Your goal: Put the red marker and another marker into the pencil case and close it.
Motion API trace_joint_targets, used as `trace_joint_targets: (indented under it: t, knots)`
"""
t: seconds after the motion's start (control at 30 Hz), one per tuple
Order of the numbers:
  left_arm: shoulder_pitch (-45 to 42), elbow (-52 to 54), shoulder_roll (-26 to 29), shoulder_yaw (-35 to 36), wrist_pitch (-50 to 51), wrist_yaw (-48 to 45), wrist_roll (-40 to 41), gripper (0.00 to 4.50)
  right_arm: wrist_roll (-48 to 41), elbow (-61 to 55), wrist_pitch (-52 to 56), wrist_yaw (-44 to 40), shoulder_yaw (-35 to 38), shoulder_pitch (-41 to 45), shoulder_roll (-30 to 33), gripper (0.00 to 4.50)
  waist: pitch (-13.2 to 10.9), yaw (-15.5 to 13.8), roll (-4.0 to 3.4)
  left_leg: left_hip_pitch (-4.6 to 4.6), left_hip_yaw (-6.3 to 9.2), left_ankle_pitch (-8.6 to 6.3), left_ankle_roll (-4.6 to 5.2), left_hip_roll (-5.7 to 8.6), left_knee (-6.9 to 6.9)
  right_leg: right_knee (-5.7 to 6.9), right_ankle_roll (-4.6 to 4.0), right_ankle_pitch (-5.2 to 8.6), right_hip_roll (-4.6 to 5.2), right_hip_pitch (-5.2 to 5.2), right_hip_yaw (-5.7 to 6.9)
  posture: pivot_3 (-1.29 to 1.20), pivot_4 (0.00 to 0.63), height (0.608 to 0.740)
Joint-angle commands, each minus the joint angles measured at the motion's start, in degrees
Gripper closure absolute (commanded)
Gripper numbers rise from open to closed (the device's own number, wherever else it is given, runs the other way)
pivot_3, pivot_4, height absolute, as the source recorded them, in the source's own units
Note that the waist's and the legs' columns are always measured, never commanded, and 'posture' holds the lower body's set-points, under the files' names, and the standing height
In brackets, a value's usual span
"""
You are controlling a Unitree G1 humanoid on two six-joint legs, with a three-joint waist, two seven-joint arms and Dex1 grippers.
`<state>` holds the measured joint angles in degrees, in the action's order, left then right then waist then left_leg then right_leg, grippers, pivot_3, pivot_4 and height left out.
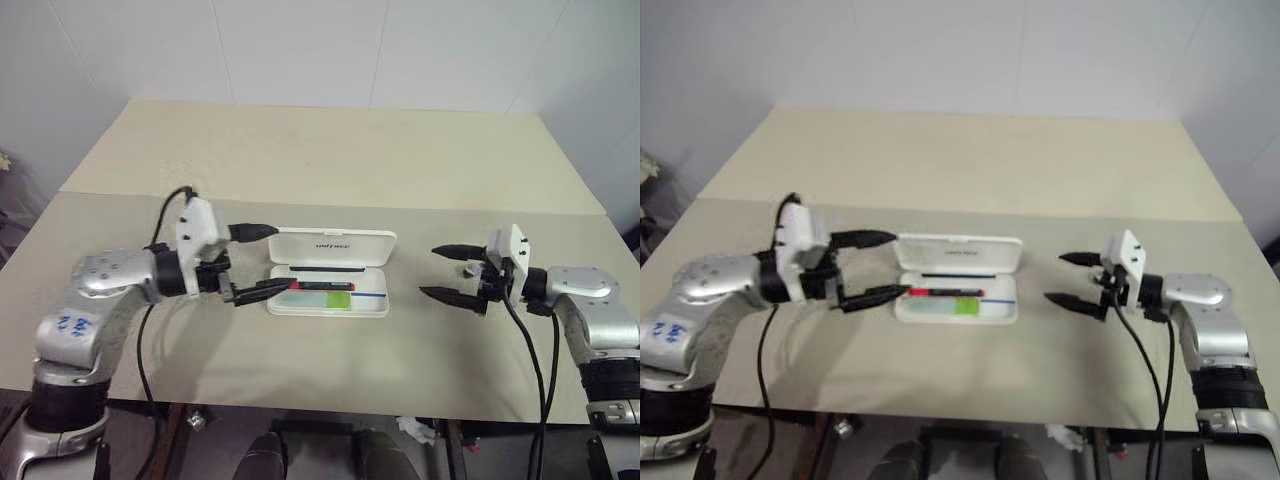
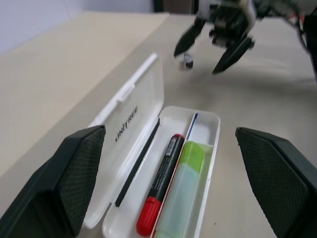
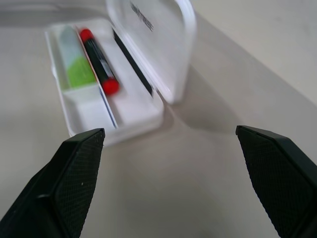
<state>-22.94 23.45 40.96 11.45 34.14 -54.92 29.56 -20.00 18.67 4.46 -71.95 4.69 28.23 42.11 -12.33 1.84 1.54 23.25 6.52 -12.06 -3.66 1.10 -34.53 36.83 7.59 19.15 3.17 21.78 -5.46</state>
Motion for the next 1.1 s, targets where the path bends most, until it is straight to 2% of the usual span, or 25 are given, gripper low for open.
trace_joint_targets:
  t: [0.03, 0.17, 0.4, 0.8, 1.1]
  knots:
    - [3.2, 2.2, 3.5, 5.0, -0.6, -2.4, 3.5, 0.02, 1.9, 3.3, -3.5, -0.9, 0.3, 3.9, 1.8, 0.0, 0.0, 0.2, -0.01, -0.03, -0.02, 0.0, 0.0, 0.01, 0.0, 0.01, 0.0, 0.0, 0.0, -0.01, -0.02, 0.0, 0.15, 0.74]
    - [8.7, 0.4, 6.9, 9.2, -3.1, -5.3, 3.7, 0.02, 5.7, 10.6, -7.2, -2.5, -1.7, 9.7, 2.3, 0.0, 0.0, 0.6, -0.03, -0.1, -0.04, 0.0, 0.0, -0.01, 0.01, 0.03, -0.02, 0.01, -0.01, -0.06, -0.02, 0.0, 0.15, 0.74]
    - [14.4, -3.1, 8.0, 14.7, -8.1, -8.4, 4.2, 0.02, 12.7, 25.0, -14.6, -6.7, -6.1, 18.9, 3.7, 0.0, 0.0, 0.5, -0.05, -0.1, -0.04, 0.0, 0.0, 0.0, 0.2, -0.14, -0.08, 0.04, 0.05, -0.05, 0.01, 0.0, 0.15, 0.74]
    - [17.1, -2.4, 7.4, 14.6, -10.9, -6.7, 4.1, 0.02, 24.5, 42.4, -24.7, -12.9, -13.4, 32.4, 6.3, 0.0, -0.1, 1.3, -0.11, -0.07, -0.06, -0.01, 0.01, 0.02, 0.49, -0.37, -0.09, 0.05, 0.11, 0.03, 0.03, 0.0, 0.15, 0.74]
    - [17.2, -1.6, 6.9, 13.5, -11.3, -5.1, 4.5, 0.02, 34.2, 49.2, -31.4, -9.3, -19.1, 37.4, 6.9, 0.0, -0.1, 1.6, -0.18, -0.08, -0.1, 0.0, 0.0, 0.02, 0.49, -0.3, -0.09, 0.05, 0.08, 0.09, -0.01, 0.0, 0.15, 0.74]
